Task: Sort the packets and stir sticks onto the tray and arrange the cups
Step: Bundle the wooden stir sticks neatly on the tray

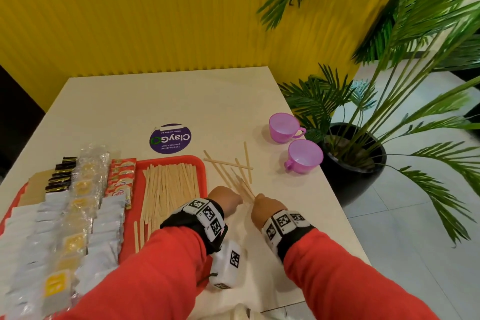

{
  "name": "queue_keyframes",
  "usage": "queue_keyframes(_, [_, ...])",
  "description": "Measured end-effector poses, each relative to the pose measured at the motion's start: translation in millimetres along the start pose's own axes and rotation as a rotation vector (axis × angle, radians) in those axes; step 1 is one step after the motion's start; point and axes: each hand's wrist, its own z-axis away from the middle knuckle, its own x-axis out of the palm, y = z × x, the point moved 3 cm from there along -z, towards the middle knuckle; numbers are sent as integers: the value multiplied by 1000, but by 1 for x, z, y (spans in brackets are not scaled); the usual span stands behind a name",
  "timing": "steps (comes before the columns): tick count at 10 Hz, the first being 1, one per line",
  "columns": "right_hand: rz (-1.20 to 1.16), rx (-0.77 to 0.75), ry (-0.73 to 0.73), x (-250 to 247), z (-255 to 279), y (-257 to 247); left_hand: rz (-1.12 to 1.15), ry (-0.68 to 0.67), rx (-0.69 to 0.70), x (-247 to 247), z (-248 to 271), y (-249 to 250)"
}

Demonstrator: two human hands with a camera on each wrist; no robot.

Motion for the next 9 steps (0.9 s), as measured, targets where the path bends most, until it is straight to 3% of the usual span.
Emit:
queue_keyframes(1, [-25,-87,-14,-10,8,3,39,-63,41,5,4,2])
queue_keyframes(2, [-91,-242,-15,-21,19,-5,203,-117,116,10,11,12])
queue_keyframes(3, [-230,-369,6,-32,25,-14,454,-167,104,10,8,19])
queue_keyframes(4, [-309,-424,40,-36,24,-17,647,-223,126,8,11,33])
queue_keyframes(6, [-481,-463,72,-46,9,-22,690,-92,275,-8,3,42])
queue_keyframes(7, [-511,-427,144,-55,-8,-18,814,57,316,-31,-2,41])
queue_keyframes(8, [-379,-210,217,-54,-31,-9,1006,160,325,-54,-2,39])
queue_keyframes(9, [-121,-97,154,-45,-48,-12,1003,212,342,-65,-8,34])
